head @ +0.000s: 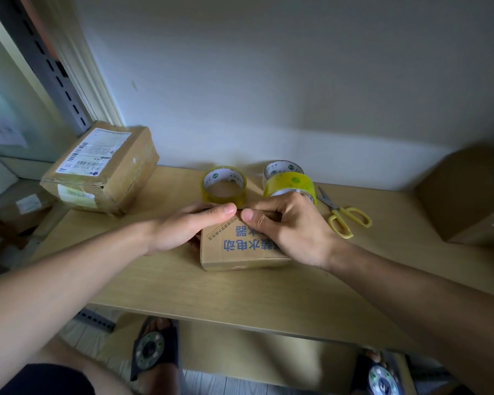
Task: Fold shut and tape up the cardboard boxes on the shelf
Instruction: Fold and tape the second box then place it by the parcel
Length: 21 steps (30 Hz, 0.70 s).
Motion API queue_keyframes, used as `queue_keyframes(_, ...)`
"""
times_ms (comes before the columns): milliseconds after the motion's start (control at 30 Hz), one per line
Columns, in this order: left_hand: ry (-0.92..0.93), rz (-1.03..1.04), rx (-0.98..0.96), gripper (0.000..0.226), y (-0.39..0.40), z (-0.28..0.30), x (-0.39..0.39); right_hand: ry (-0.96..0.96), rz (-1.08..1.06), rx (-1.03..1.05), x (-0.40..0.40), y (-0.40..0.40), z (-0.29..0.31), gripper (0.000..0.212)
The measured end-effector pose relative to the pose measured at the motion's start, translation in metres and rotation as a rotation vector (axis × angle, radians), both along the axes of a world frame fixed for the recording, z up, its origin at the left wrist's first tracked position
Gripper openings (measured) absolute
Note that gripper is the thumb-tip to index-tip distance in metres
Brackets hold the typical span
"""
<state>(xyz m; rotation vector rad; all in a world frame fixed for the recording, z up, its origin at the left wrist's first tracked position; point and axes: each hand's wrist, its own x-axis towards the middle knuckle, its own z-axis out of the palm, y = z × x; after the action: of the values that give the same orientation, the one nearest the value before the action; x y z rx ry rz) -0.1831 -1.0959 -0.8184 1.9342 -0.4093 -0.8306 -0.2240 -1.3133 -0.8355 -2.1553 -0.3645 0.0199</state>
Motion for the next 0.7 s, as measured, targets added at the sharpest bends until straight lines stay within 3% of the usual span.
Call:
queue_keyframes(67,0.0,-0.001,0.0,0.048,0.001,0.001,0.0,-0.051,-0.028,-0.063,0.001,0.002,0.002,0.051)
queue_keyframes(233,0.018,-0.026,-0.03,0.052,0.002,-0.001,0.0,-0.086,-0.084,-0.108,0.003,0.002,-0.004,0.054)
queue_keyframes(533,0.019,-0.006,-0.018,0.045,0.005,-0.001,-0.001,0.119,0.097,0.11,0.005,-0.015,0.002,0.029)
queue_keyframes(700,0.072,0.012,0.002,0.047,0.004,0.0,0.0,0.164,0.08,0.168,0.009,-0.016,0.001,0.03)
